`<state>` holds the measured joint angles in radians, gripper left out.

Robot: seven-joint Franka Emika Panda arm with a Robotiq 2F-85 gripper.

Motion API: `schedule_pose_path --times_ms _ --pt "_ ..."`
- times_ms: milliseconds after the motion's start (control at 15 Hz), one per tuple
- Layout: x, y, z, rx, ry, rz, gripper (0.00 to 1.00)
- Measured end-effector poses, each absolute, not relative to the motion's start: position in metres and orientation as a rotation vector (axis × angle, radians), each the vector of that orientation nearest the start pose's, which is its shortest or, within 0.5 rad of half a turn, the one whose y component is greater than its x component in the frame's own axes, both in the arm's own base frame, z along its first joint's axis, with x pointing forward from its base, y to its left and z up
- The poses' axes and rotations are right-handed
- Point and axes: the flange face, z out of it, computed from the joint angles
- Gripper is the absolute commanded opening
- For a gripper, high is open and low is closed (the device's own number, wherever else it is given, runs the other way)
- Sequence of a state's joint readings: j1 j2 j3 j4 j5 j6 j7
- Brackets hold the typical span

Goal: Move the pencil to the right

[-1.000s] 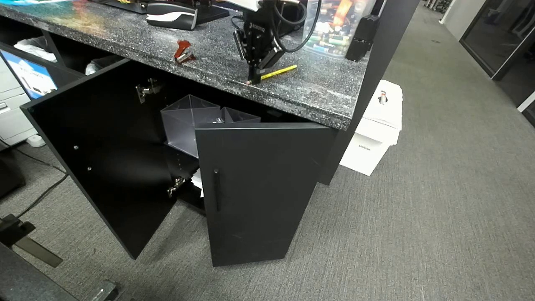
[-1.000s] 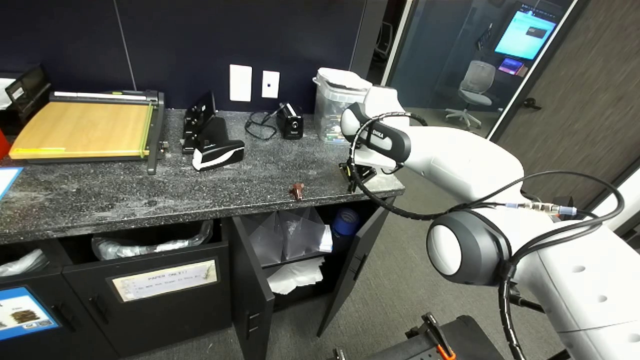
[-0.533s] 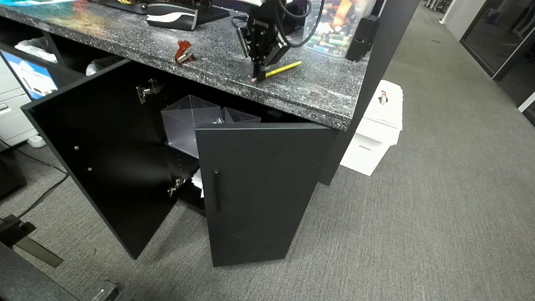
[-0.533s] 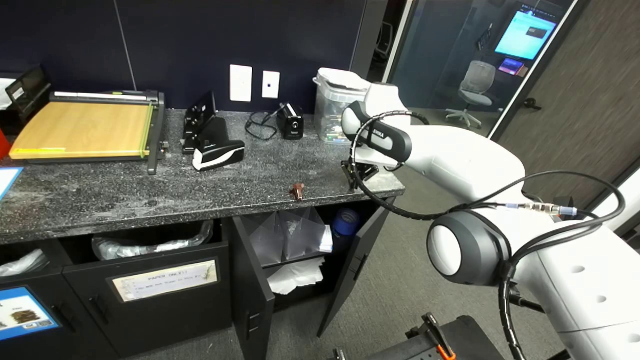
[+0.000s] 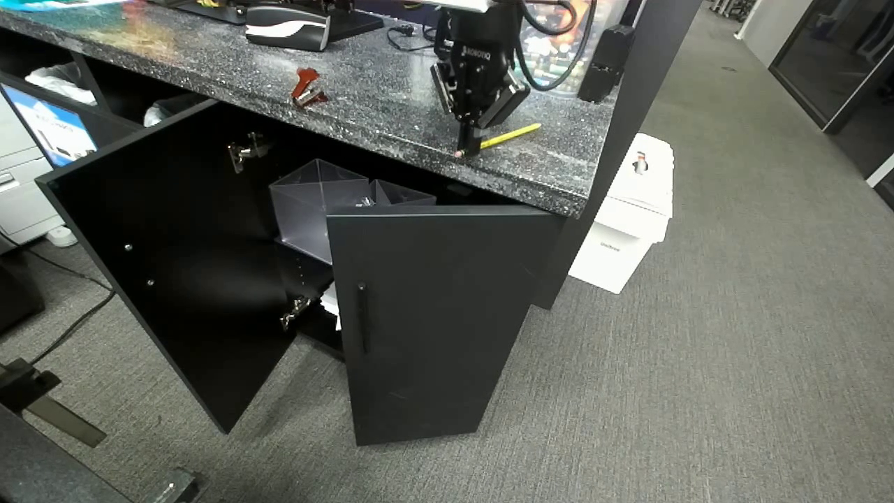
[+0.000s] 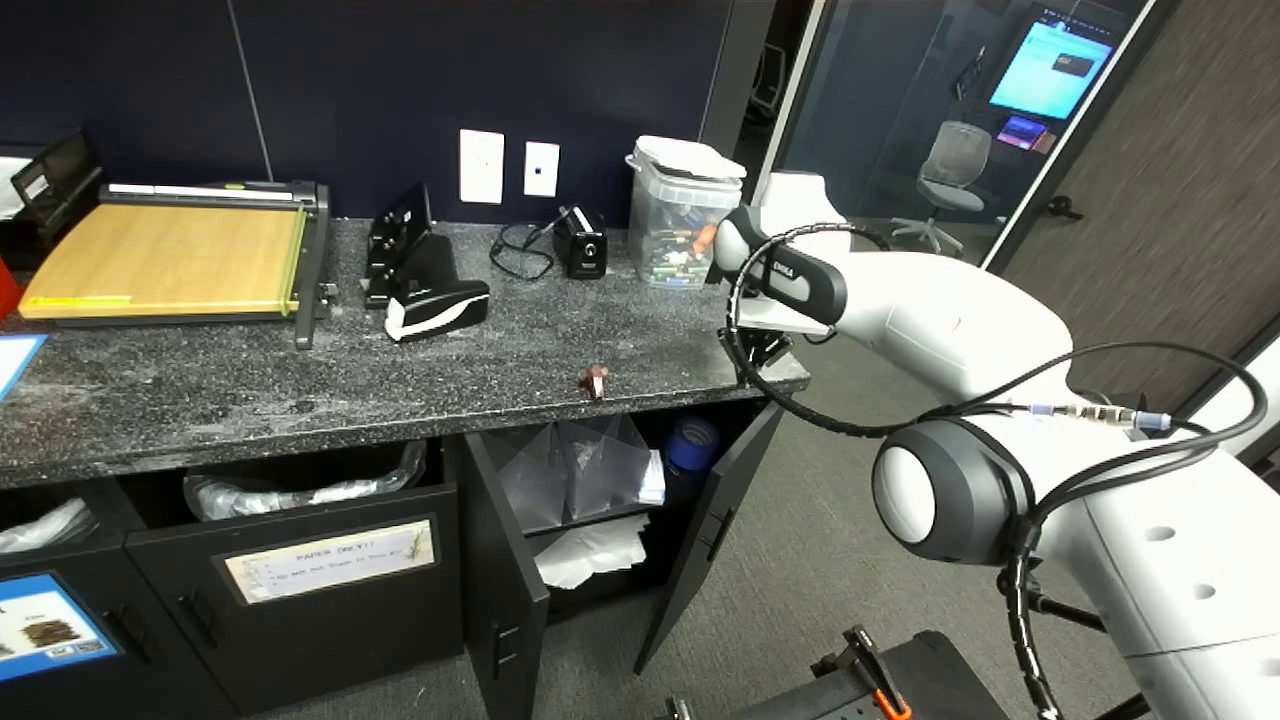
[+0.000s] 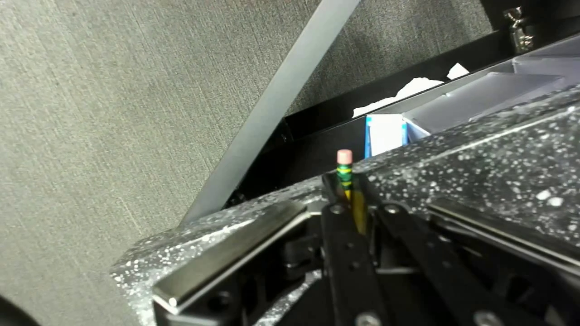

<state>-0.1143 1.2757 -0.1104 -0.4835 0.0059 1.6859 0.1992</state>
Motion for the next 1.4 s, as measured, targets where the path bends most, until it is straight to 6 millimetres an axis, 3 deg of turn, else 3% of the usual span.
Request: schedule_pose_path --times_ms 533,1067,1400 --pt "0.780 -0.167 0.273 -3.259 0.654 0.124 0.02" --pt "0.770 -0.176 0.268 -3.275 0.780 0.226 0.02" --pt "0.769 -0.169 0.264 -3.144 0.933 0.249 0.02"
